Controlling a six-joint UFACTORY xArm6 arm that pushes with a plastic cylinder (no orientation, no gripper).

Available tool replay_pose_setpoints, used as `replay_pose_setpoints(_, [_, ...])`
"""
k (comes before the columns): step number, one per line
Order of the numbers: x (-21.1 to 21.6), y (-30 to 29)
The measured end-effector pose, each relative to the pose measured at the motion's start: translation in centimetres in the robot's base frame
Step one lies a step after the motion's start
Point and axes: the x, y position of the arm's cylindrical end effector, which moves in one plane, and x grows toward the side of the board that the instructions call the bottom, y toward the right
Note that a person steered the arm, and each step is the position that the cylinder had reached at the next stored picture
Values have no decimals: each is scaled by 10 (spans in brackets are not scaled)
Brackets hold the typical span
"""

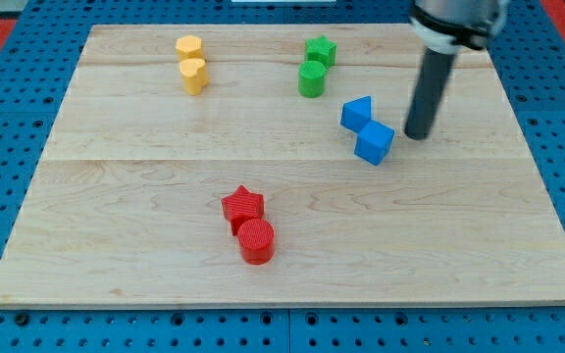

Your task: Move the blue cube away from the blue triangle

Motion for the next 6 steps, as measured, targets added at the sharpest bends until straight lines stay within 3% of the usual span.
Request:
replay_pose_setpoints(1, [12,-19])
replay_pose_setpoints(3, [1,-141])
replay_pose_setpoints(4, [-11,-169])
replay_pose_setpoints(5, [2,-153])
replay_pose_setpoints(6, [66,-141])
